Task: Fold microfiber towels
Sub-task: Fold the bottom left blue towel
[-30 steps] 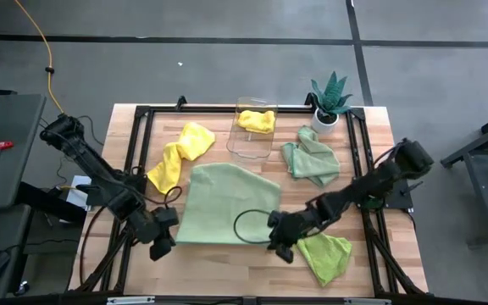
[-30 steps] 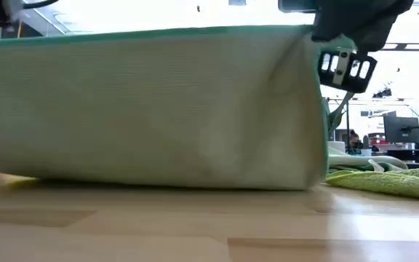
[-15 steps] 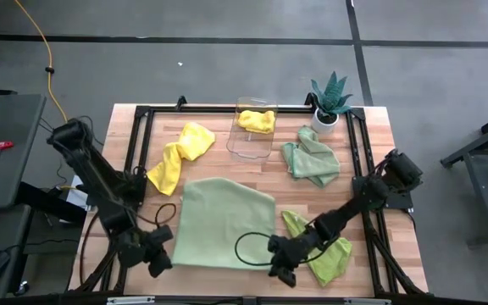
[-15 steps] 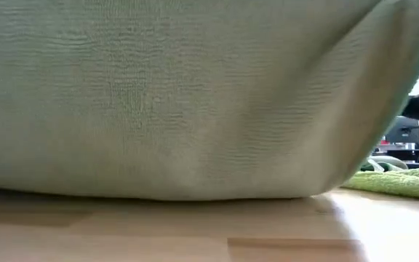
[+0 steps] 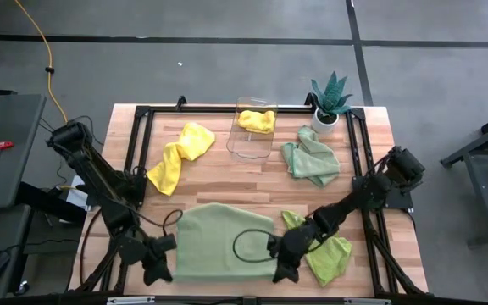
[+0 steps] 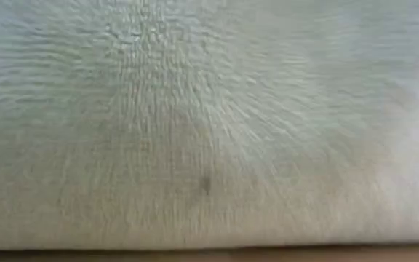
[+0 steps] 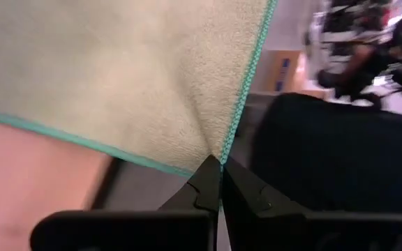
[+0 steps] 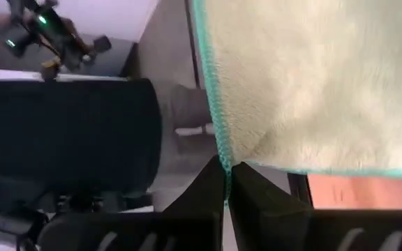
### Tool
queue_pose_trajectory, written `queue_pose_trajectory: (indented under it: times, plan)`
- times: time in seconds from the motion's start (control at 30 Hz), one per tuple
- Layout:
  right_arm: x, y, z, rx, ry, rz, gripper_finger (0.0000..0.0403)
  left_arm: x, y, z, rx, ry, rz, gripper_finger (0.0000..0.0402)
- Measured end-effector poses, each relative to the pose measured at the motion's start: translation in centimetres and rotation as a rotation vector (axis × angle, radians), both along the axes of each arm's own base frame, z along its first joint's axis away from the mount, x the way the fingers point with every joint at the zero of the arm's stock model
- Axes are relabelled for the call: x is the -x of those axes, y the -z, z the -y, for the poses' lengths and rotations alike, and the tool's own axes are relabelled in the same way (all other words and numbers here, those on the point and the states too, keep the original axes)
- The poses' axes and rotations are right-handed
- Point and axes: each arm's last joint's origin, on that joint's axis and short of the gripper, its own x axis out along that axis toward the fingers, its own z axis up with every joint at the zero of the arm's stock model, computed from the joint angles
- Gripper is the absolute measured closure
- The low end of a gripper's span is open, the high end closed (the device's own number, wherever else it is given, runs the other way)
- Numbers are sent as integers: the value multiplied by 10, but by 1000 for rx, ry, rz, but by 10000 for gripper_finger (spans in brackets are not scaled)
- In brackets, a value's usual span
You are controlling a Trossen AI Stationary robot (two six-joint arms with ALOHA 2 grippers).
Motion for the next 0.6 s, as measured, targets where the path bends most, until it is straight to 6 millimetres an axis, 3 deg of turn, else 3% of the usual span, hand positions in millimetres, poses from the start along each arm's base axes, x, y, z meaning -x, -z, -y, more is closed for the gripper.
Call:
queue_pose_trajectory:
  times: [0.37,0.6]
  plan:
    - [-22,6,76,229,396,-106,403,23,1,-70,-452,-175,-216,402]
    - [-21,15,98,333,506,-200,403,28,7,-85,-588,-276,-293,401]
